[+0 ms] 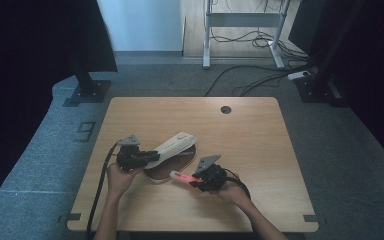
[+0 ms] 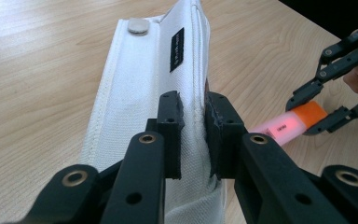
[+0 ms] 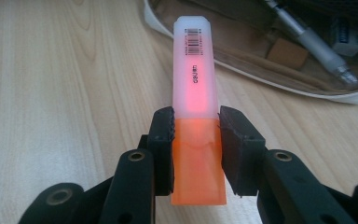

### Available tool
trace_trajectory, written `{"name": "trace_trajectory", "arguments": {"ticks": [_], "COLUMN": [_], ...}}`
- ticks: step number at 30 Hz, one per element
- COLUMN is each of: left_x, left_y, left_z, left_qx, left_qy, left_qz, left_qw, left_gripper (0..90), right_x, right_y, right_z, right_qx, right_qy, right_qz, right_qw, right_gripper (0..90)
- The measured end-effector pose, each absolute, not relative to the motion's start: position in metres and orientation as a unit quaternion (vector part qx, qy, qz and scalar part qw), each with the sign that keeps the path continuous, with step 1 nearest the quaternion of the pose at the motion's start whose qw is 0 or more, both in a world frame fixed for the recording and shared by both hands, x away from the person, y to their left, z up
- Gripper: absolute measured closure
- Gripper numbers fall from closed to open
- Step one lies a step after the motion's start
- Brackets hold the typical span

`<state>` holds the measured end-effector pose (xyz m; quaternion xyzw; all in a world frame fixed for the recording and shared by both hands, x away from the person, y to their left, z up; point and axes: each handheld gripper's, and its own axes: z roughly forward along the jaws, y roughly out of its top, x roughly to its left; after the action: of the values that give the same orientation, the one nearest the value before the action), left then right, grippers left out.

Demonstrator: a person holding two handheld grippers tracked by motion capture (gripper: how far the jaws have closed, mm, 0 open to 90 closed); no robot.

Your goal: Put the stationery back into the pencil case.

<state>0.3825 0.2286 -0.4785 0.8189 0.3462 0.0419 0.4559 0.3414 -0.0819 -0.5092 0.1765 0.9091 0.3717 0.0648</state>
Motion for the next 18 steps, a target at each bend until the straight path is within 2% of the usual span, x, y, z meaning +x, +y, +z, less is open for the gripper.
{"name": "trace_trajectory", "arguments": {"ticks": [18], "left_x": [0.382], "left_y": [0.230], "left_z": [-0.477], "left_qx": [0.817], "left_qy": [0.345], "left_qz": [0.042], "left_qw": [0.460], "left_gripper": [76.9], "right_x": [0.361], "right_y": [-0.082], "right_z": [-0.505], "right_qx": [0.196], "right_qy": [0.905], "right_qz": [0.370], "right_qw": [0.079], "right_gripper": [65.8]}}
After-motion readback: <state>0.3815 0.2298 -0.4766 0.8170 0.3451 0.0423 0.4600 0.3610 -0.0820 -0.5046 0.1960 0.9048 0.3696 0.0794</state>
